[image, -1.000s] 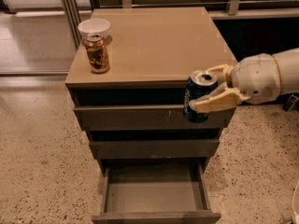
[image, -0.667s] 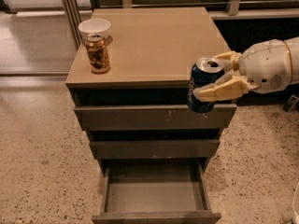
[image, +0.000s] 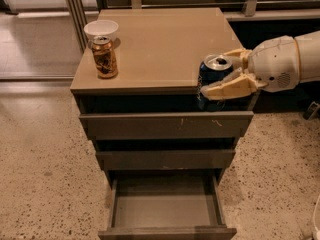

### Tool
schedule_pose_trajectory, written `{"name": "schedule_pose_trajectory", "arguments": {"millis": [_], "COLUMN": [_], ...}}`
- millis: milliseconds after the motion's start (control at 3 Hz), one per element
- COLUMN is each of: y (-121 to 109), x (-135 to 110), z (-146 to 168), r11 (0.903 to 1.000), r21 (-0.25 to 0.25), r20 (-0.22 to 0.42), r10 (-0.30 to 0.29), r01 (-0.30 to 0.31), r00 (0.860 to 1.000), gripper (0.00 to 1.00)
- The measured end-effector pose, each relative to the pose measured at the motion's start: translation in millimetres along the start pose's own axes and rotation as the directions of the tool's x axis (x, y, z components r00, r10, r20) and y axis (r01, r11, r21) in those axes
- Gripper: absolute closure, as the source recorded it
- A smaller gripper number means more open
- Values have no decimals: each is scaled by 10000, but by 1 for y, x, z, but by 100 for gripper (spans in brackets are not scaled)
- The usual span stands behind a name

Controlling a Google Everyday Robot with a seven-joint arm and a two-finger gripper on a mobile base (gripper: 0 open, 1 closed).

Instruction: Pick pepsi can from bottom drawer and place on counter

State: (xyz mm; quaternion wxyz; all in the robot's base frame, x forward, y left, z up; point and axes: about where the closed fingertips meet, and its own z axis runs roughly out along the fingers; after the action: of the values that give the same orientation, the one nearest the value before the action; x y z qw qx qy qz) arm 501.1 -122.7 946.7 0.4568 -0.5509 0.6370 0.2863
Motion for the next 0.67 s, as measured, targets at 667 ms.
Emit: {"name": "schedule_pose_trajectory", "arguments": {"millis": [667], "y": [-114], "x": [23], "z": [29], "r11": [9985], "r21": [546], "r20": [-348], "r10": [-44], "r01": [63], "r00": [9994], "gripper": [100]}}
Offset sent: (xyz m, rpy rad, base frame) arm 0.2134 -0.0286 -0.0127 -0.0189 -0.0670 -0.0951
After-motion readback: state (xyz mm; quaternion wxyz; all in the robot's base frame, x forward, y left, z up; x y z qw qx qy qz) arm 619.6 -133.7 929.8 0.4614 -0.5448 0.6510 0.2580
